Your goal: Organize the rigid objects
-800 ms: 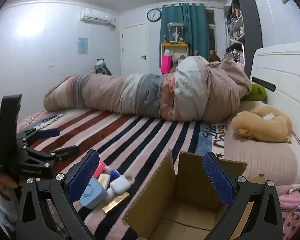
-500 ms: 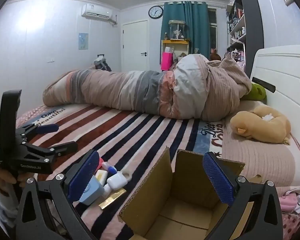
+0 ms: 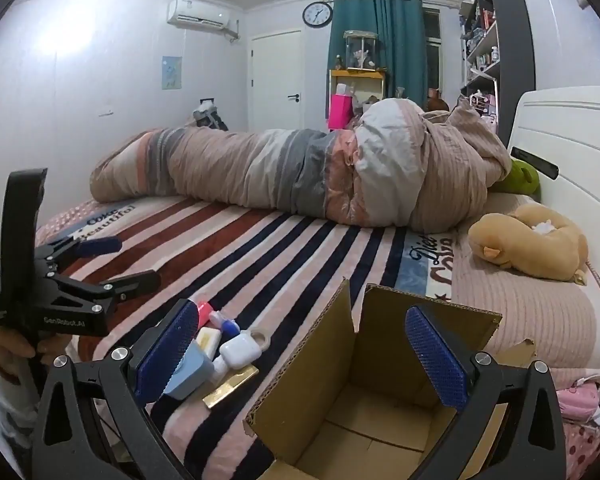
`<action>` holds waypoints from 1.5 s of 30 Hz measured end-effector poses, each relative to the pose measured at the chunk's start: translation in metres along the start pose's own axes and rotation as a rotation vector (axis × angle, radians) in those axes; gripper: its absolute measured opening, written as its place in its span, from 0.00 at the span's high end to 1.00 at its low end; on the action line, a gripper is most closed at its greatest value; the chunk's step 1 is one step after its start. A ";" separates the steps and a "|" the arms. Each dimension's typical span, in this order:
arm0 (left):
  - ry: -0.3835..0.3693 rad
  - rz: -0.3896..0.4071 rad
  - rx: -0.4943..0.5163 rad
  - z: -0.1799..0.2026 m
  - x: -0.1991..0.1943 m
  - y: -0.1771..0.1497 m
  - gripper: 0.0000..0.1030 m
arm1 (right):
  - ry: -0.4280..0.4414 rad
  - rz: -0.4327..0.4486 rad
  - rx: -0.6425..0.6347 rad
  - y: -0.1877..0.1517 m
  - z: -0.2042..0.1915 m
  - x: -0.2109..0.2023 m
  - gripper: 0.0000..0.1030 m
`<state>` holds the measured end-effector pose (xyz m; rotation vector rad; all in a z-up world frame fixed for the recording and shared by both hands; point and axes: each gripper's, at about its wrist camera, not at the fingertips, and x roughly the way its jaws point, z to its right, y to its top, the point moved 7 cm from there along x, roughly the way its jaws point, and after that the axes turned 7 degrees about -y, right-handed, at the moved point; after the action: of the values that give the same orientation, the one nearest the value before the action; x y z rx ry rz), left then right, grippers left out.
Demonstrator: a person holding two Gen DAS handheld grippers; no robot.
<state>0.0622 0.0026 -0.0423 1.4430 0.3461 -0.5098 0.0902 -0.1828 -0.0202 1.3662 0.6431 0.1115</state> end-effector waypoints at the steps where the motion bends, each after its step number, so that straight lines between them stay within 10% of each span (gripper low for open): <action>1: -0.002 0.001 -0.001 0.000 0.000 0.000 0.00 | 0.001 -0.001 -0.002 -0.001 -0.001 0.000 0.00; 45: 0.014 0.025 -0.002 -0.007 -0.013 0.001 0.00 | -0.019 -0.010 0.010 -0.003 -0.003 -0.010 0.00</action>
<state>0.0521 0.0114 -0.0353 1.4478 0.3397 -0.4788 0.0797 -0.1850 -0.0193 1.3723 0.6354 0.0866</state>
